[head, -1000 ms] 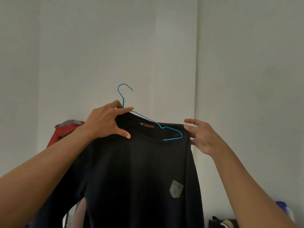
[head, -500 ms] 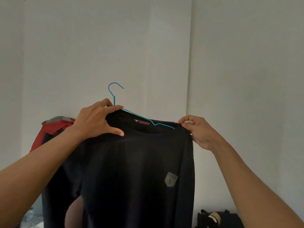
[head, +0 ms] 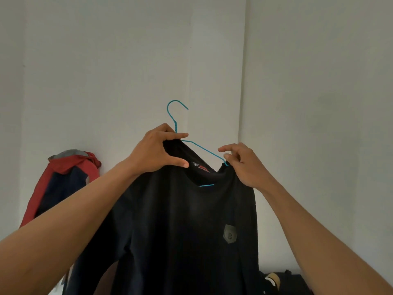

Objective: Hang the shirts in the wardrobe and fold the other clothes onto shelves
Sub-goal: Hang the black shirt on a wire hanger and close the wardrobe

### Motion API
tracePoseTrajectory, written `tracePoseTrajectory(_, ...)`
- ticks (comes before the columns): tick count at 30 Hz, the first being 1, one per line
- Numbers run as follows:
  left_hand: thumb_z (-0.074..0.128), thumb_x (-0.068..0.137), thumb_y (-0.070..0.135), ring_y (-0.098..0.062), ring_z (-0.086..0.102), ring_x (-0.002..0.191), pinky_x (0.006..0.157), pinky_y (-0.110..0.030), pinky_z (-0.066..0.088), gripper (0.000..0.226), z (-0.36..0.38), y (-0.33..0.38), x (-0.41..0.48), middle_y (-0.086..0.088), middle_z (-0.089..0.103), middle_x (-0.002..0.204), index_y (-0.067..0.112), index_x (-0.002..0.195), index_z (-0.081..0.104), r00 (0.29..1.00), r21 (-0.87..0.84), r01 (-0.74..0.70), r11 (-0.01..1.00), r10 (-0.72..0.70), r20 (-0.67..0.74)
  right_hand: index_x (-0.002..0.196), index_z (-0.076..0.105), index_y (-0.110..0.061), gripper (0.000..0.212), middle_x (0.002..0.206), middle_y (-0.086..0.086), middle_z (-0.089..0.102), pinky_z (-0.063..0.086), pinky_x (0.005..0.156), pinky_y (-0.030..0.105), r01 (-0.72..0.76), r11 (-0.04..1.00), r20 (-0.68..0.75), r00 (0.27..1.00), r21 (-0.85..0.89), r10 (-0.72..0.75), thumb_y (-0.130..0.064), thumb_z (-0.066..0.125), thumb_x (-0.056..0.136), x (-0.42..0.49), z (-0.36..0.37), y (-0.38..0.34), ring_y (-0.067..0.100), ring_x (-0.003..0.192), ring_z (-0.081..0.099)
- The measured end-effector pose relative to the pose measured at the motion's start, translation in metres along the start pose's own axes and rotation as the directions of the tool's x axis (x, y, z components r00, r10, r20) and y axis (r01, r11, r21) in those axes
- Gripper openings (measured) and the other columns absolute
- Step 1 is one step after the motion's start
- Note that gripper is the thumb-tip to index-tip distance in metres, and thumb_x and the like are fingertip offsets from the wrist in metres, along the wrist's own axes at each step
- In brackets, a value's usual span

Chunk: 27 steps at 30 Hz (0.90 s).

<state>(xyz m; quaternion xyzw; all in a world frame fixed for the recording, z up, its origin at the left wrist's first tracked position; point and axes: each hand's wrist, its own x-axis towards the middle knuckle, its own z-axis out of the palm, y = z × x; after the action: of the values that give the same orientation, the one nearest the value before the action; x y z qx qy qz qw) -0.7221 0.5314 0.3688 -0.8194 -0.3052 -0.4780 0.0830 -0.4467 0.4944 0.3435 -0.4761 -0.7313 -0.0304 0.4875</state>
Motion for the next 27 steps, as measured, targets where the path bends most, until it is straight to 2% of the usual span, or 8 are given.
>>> tracePoseTrajectory(3, 0.085, 0.054, 0.058, -0.003, 0.053, 0.094, 0.082, -0.019, 0.042, 0.073, 0.012, 0.007, 0.007, 0.012, 0.053, 0.097, 0.037, 0.121, 0.069, 1.0, -0.064, -0.003, 0.998, 0.003, 0.005, 0.11, 0.066, -0.041, 0.017, 0.093, -0.004, 0.051, 0.041, 0.074, 0.013, 0.038, 0.999, -0.026, 0.999, -0.033, -0.039, -0.033, 0.055, 0.1, -0.008, -0.005, 0.002, 0.009, 0.082, 0.056)
tracePoseTrajectory(6, 0.083, 0.055, 0.056, -0.002, 0.054, 0.092, 0.08, -0.013, 0.039, 0.06, 0.025, 0.015, 0.013, 0.013, 0.053, 0.097, 0.038, 0.112, 0.072, 1.0, -0.147, -0.019, 0.989, 0.021, 0.012, 0.103, 0.069, -0.038, 0.014, 0.094, -0.009, 0.053, 0.049, 0.078, 0.022, 0.045, 0.99, -0.026, 0.998, -0.133, -0.049, -0.04, 0.056, 0.098, -0.019, -0.015, 0.007, 0.007, 0.085, 0.057)
tracePoseTrajectory(10, 0.09, 0.067, 0.039, -0.011, 0.058, 0.078, 0.073, -0.021, 0.047, 0.04, 0.047, 0.029, 0.019, 0.011, 0.06, 0.097, 0.032, 0.095, 0.062, 1.0, -0.307, -0.028, 0.951, 0.022, -0.022, 0.096, 0.069, -0.027, 0.016, 0.092, -0.014, 0.05, 0.051, 0.078, 0.028, -0.01, 0.962, -0.123, 0.992, -0.271, -0.025, -0.033, 0.055, 0.1, -0.031, -0.043, 0.018, 0.005, 0.081, 0.057)
tracePoseTrajectory(14, 0.08, 0.082, 0.026, -0.014, 0.066, 0.079, 0.08, -0.032, 0.055, 0.026, 0.06, 0.039, 0.028, 0.009, 0.071, 0.095, 0.025, 0.106, 0.069, 1.0, -0.386, -0.009, 0.922, 0.012, 0.004, 0.091, 0.068, -0.021, 0.015, 0.099, -0.011, 0.045, 0.041, 0.079, 0.015, -0.108, 0.952, -0.233, 0.972, -0.286, 0.041, -0.03, 0.058, 0.098, -0.045, -0.092, 0.036, -0.001, 0.086, 0.055)
tracePoseTrajectory(17, 0.077, 0.085, 0.018, -0.008, 0.071, 0.082, 0.079, -0.027, 0.055, 0.006, 0.071, 0.051, 0.033, 0.009, 0.076, 0.085, 0.021, 0.091, 0.078, 0.999, -0.469, 0.039, 0.882, -0.025, 0.035, 0.094, 0.072, -0.014, 0.018, 0.107, -0.005, 0.046, 0.037, 0.076, 0.004, -0.162, 0.933, -0.254, 0.964, -0.32, 0.08, -0.027, 0.06, 0.097, -0.058, -0.131, 0.043, -0.002, 0.091, 0.053)
tracePoseTrajectory(19, 0.076, 0.087, 0.018, -0.007, 0.072, 0.082, 0.077, -0.022, 0.055, 0.004, 0.083, 0.064, 0.033, 0.009, 0.077, 0.084, 0.022, 0.086, 0.078, 0.996, -0.505, 0.073, 0.86, -0.037, 0.081, 0.092, 0.072, -0.016, 0.015, 0.109, -0.004, 0.047, 0.037, 0.076, 0.004, -0.182, 0.922, -0.268, 0.959, -0.341, 0.091, -0.027, 0.062, 0.096, -0.068, -0.154, 0.044, 0.001, 0.091, 0.055)
tracePoseTrajectory(24, 0.074, 0.088, 0.026, -0.021, 0.073, 0.084, 0.08, -0.034, 0.059, 0.008, 0.121, 0.096, 0.032, 0.004, 0.076, 0.089, 0.024, 0.081, 0.078, 0.98, -0.597, 0.176, 0.783, -0.085, 0.177, 0.091, 0.075, -0.016, 0.013, 0.106, -0.005, 0.05, 0.038, 0.073, 0.007, -0.251, 0.894, -0.362, 0.926, -0.37, 0.11, -0.025, 0.066, 0.094, -0.113, -0.212, 0.05, 0.006, 0.088, 0.059)
tracePoseTrajectory(27, 0.074, 0.089, 0.023, -0.024, 0.073, 0.079, 0.075, -0.034, 0.058, 0.011, 0.143, 0.129, 0.031, 0.001, 0.075, 0.088, 0.025, 0.078, 0.077, 0.972, -0.628, 0.186, 0.755, -0.049, 0.23, 0.09, 0.076, -0.015, 0.013, 0.102, -0.006, 0.053, 0.039, 0.072, 0.006, -0.303, 0.871, -0.418, 0.899, -0.385, 0.129, -0.023, 0.066, 0.094, -0.148, -0.25, 0.054, 0.004, 0.084, 0.058)
